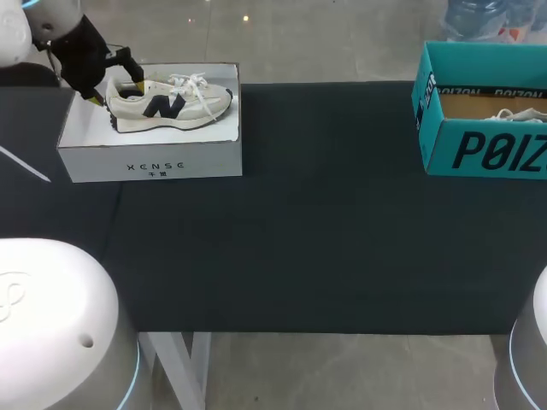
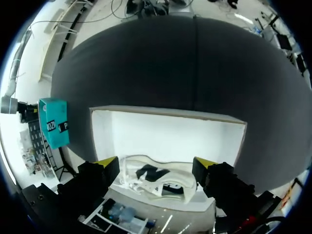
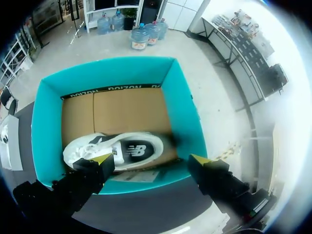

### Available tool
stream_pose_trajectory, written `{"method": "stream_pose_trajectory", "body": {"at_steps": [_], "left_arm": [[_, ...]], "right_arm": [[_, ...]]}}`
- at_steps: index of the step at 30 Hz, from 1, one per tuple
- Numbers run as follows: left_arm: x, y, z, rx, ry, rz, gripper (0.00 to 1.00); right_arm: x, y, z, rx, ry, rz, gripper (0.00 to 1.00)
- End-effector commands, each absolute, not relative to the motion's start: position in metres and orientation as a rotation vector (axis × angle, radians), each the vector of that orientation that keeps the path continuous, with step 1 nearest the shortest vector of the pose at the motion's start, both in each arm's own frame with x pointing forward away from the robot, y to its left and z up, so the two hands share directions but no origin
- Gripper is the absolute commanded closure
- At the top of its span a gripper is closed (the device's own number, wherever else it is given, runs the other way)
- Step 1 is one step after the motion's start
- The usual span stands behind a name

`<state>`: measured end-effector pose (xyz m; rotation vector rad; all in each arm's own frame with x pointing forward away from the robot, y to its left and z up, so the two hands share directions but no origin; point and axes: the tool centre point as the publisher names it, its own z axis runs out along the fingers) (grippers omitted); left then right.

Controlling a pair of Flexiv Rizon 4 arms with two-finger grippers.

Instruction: Take the shoe out of the shoebox, open the shoe tongue, remove and reinsert the insole, then place the shoe into the shoebox

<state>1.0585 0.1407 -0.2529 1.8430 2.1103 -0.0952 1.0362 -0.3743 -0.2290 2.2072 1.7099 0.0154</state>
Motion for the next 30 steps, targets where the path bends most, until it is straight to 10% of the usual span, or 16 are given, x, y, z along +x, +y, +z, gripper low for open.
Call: {"method": "stream_pose_trajectory", "body": {"at_steps": [1, 30], "left_arm": [[1.057, 0.141, -0.253, 1.842, 2.109, -0.089, 0.0], [1.077, 0.194, -0.254, 1.953, 2.027, 0.056, 0.0]], "right_arm": [[1.036, -0.374, -0.229, 2.208, 1.709, 0.014, 0.0], [1.036, -0.374, -0.229, 2.208, 1.709, 0.014, 0.0]]}}
